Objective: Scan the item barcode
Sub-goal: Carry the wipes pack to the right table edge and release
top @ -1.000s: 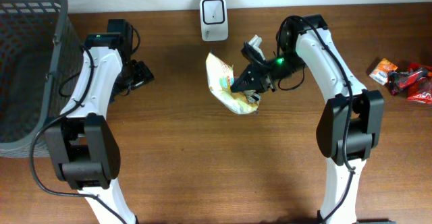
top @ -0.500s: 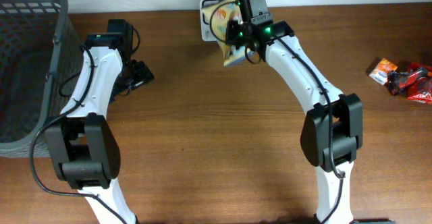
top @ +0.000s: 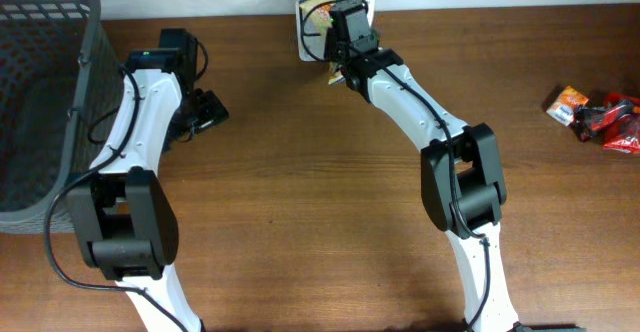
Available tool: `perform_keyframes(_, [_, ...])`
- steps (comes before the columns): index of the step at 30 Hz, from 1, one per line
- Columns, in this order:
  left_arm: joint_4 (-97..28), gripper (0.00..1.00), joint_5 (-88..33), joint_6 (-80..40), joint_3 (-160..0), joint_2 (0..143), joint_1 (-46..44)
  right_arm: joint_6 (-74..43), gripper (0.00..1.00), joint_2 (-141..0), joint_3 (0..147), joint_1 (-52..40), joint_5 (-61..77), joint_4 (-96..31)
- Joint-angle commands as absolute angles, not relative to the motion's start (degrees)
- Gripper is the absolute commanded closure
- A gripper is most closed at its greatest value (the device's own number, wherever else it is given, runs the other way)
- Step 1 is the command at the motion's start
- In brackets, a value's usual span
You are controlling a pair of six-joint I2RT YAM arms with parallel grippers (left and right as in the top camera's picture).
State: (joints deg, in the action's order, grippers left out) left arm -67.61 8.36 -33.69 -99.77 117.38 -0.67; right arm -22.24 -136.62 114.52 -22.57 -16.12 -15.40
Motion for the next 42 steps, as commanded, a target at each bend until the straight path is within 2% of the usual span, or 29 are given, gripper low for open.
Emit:
perform_keyframes(1, [-67.6, 0.01, 8.3, -34.0, -100.2, 117.6, -0.6, -18.3, 0.96, -135.8, 115.4, -22.9, -21.3, -16.6])
perform_keyframes(7, [-67.6, 0.01, 8.4, -34.0, -100.2, 117.7, -0.6, -19.6, 0.96, -135.7, 117.8, -24.8, -21.3, -11.1])
perform_keyframes(10, [-67.6, 0.01, 8.4, -34.0, -100.2, 117.7, -0.6, -19.6, 0.96, -135.7, 117.8, -24.7, -21.3, -12.8])
perform_keyframes(13, [-67.6, 0.01, 8.4, -34.0, -100.2, 117.7, -0.6, -25.3, 0.96, -133.4, 117.8, -23.0, -23.9, -17.1])
perform_keyframes(17, [-67.6, 0.01, 8.4, -34.0, -100.2, 117.6, -0.6, -28.7, 0.96, -125.6, 117.8, -10.5, -24.7, -30.2])
perform_keyframes(19, [-67.6, 0.01, 8.4, -34.0, -100.2, 117.6, -0.6, -32.2, 0.96, -123.7, 117.8, 3.0, -24.1, -43.9])
perform_keyframes(21, [-67.6, 0.01, 8.4, -34.0, -100.2, 117.7, -0.6, -32.2, 0.96, -124.1, 117.8, 11.5, -24.0, -50.7])
perform_keyframes(23, [-67.6, 0.01, 8.4, -34.0, -100.2, 117.6, -0.6, -30.7, 0.96, -124.3, 117.2, 19.6, -22.9, -52.2])
perform_keyframes(25, [-67.6, 0.01, 8.4, -34.0, -100.2, 117.6, -0.6, -24.0, 0.96, -125.1, 117.2, 27.1, -12.8, -48.8])
perform_keyframes(28, [-67.6, 0.01, 8.4, -34.0, -100.2, 117.6, -0.6, -22.2, 0.94, -126.7, 117.2, 31.7, -12.6, -43.5])
perform_keyframes(30, [-67.6, 0.01, 8.4, -34.0, -100.2, 117.6, -0.6, -22.3, 0.82, -127.9, 117.2, 33.9, -12.6, -40.8])
perform_keyframes(32, [-67.6, 0.01, 8.4, -34.0, -100.2, 117.6, -0.6, -21.0, 0.46, -129.0, 117.2, 35.8, -12.2, -40.3])
perform_keyframes(33, [-67.6, 0.01, 8.4, -34.0, -100.2, 117.6, -0.6, -18.6, 0.38, -128.9, 117.2, 36.0, -12.1, -40.8])
perform_keyframes(34, [-67.6, 0.01, 8.4, -34.0, -100.2, 117.6, -0.6, -16.7, 0.34, -127.7, 117.3, 35.9, -12.1, -42.7])
perform_keyframes(36, [-67.6, 0.01, 8.4, -34.0, -100.2, 117.7, -0.6, -16.7, 0.33, -124.3, 117.3, 36.0, -9.7, -45.1])
perform_keyframes(41, [-67.6, 0.01, 8.4, -34.0, -100.2, 117.7, -0.6, -16.9, 0.29, -107.3, 117.3, 36.0, 20.1, -45.5])
perform_keyframes(42, [-67.6, 0.01, 8.4, -34.0, -100.2, 117.7, -0.6, -19.1, 0.01, -100.9, 117.3, 36.0, 24.2, -49.7])
